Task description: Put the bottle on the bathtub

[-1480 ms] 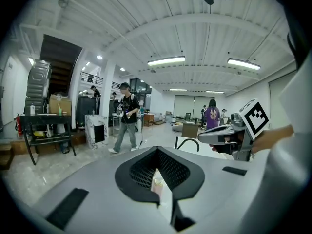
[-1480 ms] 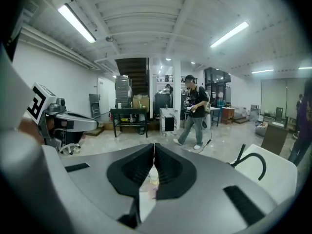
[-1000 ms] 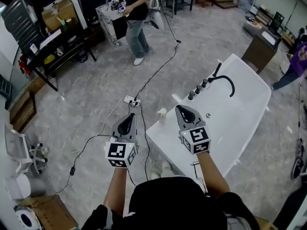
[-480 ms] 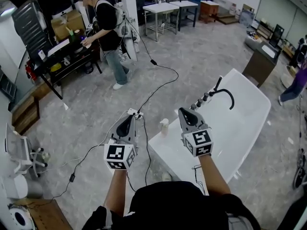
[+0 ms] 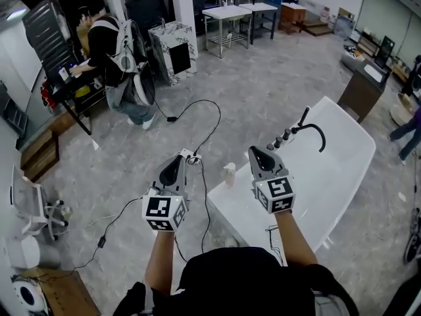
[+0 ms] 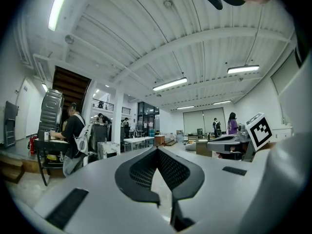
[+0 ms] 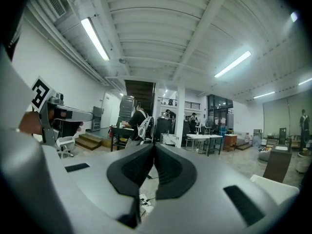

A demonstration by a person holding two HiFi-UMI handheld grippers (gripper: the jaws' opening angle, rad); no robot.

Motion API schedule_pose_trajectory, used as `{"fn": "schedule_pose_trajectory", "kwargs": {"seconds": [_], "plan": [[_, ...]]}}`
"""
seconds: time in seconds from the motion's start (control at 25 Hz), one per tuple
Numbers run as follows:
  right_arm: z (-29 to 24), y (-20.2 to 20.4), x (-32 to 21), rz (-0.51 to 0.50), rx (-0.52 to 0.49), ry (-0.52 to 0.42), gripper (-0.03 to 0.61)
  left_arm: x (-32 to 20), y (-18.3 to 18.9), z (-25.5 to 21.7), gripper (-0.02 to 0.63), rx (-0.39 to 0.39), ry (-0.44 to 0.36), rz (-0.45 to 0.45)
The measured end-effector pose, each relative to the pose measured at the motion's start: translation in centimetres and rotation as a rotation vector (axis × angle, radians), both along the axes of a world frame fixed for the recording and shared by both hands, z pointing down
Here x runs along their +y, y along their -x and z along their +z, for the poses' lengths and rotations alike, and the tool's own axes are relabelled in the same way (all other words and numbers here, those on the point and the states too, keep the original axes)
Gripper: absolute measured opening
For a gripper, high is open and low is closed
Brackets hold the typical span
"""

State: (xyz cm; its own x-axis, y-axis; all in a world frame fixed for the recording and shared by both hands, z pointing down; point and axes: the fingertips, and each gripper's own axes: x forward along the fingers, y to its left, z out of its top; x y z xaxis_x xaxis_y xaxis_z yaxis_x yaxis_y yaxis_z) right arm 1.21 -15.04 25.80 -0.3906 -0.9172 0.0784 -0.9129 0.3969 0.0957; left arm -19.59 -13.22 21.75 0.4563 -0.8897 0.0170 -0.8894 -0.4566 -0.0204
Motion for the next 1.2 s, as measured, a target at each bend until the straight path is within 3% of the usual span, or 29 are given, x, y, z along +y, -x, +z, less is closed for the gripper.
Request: {"fn": "schedule_pose_trajectory", "kwargs": {"seconds": [1.2], "plan": [[0.28, 0.03, 0.58, -0.018, -0.007, 0.008, 0.025, 0.68, -0.83, 0.21, 0.014, 0.005, 0.001, -0.019]]}}
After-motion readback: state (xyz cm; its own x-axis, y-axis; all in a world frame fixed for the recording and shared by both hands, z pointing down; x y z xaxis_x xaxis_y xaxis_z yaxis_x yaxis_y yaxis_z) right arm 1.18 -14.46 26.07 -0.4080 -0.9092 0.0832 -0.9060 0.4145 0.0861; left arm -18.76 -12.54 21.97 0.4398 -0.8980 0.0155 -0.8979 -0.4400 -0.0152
